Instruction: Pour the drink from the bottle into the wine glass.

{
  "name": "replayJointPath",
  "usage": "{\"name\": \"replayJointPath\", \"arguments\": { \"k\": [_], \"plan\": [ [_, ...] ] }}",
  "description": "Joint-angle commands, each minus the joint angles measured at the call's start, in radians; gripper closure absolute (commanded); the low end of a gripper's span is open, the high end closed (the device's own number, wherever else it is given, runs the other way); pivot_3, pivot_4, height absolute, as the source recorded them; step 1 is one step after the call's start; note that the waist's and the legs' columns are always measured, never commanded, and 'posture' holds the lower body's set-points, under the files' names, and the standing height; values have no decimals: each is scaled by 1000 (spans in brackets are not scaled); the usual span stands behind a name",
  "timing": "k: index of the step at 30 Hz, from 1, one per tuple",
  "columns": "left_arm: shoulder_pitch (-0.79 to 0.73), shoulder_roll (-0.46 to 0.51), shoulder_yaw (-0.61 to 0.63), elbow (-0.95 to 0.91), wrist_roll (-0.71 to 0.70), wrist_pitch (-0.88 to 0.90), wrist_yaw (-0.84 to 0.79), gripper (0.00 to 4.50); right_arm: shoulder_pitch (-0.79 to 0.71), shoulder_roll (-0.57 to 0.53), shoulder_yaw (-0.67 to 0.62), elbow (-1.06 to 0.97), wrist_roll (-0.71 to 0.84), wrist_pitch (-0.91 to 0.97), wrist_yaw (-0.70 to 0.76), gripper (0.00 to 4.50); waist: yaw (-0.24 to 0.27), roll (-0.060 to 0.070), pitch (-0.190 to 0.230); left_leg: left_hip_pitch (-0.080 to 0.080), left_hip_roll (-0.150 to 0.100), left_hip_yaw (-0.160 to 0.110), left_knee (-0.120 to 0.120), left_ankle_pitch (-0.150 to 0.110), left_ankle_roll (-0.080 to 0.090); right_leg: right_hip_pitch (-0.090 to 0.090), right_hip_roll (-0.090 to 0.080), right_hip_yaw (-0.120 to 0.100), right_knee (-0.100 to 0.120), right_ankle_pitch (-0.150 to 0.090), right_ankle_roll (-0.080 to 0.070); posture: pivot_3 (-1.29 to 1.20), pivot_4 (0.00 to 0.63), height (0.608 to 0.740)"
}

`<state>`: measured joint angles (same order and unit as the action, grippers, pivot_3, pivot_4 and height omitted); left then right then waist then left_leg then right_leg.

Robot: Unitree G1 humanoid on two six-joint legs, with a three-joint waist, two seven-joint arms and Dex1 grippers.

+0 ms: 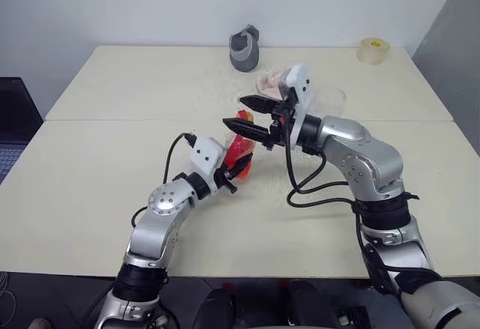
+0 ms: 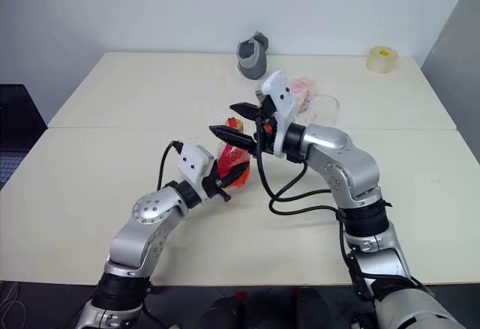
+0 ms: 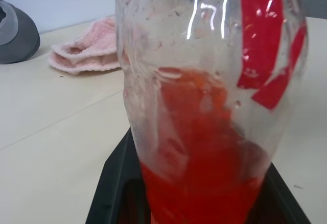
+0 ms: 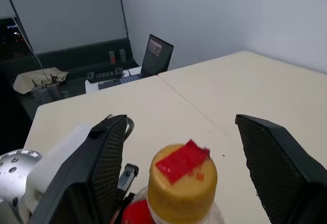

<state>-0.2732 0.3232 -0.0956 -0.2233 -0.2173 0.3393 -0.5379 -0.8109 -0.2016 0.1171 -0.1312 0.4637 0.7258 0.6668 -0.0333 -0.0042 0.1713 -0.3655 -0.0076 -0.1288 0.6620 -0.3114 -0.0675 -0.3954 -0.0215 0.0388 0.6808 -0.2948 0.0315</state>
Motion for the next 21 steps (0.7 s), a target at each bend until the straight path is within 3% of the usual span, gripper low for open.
{"name": "replayJointPath", "arguments": {
  "k": [1,11,21],
  "plan": [
    [-28,-7,3,-16,-1,-31,-3,3239,-21,12,-9,11,-11,-35,-19,862,0,0,0,0,0,0,0,0,0,0,0,0,0,0,0,0,150,740],
    [1,-2,6,-46,-8,-31,-2,3239,49,-83,-29,9,-33,-51,-7,862,0,0,0,0,0,0,0,0,0,0,0,0,0,0,0,0,150,740],
    [20,3,7,-59,-14,-38,-4,3239,122,-185,-93,-112,91,66,14,862,1,0,0,0,0,0,0,-1,2,0,0,-1,0,0,0,0,150,740]
  ]
}}
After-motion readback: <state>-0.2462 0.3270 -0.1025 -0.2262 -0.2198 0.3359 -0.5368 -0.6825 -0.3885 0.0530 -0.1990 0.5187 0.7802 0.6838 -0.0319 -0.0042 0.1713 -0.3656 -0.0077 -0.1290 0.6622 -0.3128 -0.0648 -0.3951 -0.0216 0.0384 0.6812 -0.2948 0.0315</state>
